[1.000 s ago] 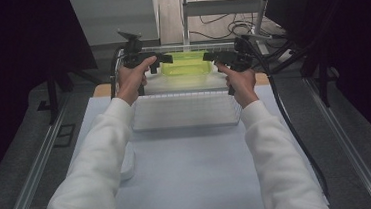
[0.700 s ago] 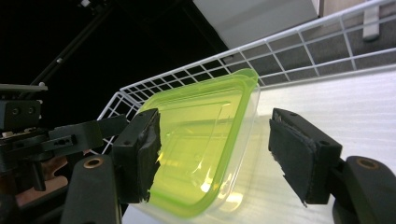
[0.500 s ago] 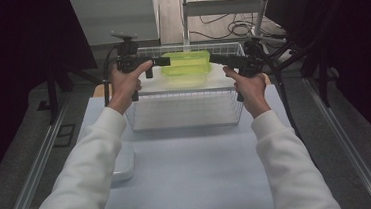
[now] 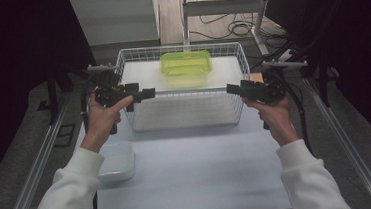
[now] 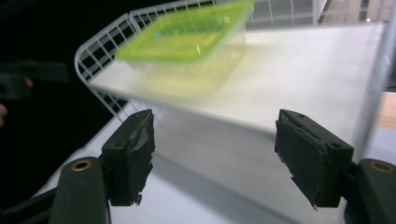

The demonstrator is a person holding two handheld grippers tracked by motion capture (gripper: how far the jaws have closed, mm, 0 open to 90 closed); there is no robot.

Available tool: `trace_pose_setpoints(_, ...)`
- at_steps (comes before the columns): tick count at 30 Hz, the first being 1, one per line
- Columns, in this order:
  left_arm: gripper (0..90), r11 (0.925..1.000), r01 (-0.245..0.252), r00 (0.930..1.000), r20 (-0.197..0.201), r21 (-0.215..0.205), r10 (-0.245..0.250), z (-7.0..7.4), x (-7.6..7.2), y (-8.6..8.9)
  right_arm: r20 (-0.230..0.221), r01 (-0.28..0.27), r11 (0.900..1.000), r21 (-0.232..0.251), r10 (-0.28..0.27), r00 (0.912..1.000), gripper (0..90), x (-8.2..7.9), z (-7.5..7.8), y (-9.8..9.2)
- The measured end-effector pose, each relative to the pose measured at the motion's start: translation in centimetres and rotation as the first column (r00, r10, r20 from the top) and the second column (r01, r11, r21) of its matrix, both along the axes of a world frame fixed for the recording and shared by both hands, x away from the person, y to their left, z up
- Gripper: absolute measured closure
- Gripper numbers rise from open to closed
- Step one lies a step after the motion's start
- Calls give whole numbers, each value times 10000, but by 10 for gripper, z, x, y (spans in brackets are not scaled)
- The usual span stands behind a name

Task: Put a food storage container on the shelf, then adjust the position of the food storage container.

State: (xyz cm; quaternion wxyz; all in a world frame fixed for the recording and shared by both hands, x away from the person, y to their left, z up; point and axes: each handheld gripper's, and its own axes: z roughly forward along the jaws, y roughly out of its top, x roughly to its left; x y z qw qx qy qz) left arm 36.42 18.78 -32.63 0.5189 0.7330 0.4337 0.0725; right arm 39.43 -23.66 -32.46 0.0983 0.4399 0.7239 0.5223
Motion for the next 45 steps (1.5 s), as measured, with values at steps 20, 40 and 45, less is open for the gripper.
trace_pose_setpoints(20,225,9952,510,9948,-923,841,-432,-84,-80,12,-795,-1202,9846,-1272,1106,9907,290,-88,-77,-10)
trace_pose_setpoints(40,221,9860,863,9830,-1729,1429,-610,-111,-89,5,-1698,-1711,9625,-2104,1364,9760,280,-94,-117,8)
trace_pose_setpoints(45,219,9863,787,9841,-1693,1452,-536,-110,-88,6,-1696,-1678,9623,-2139,1326,9766,276,-94,-117,7)
